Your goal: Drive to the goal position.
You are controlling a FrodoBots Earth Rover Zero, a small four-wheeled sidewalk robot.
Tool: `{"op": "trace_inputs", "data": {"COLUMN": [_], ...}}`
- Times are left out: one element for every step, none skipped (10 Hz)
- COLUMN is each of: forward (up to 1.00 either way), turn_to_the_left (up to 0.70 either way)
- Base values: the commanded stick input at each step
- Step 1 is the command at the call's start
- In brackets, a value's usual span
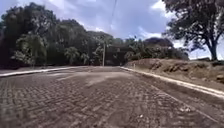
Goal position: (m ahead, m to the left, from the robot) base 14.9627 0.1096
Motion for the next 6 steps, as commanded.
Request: {"op": "trace_inputs", "data": {"forward": [1.00,1.00,1.00,1.00,1.00,1.00], "turn_to_the_left": [0.00,0.00,0.00,0.00,0.00,0.00]}}
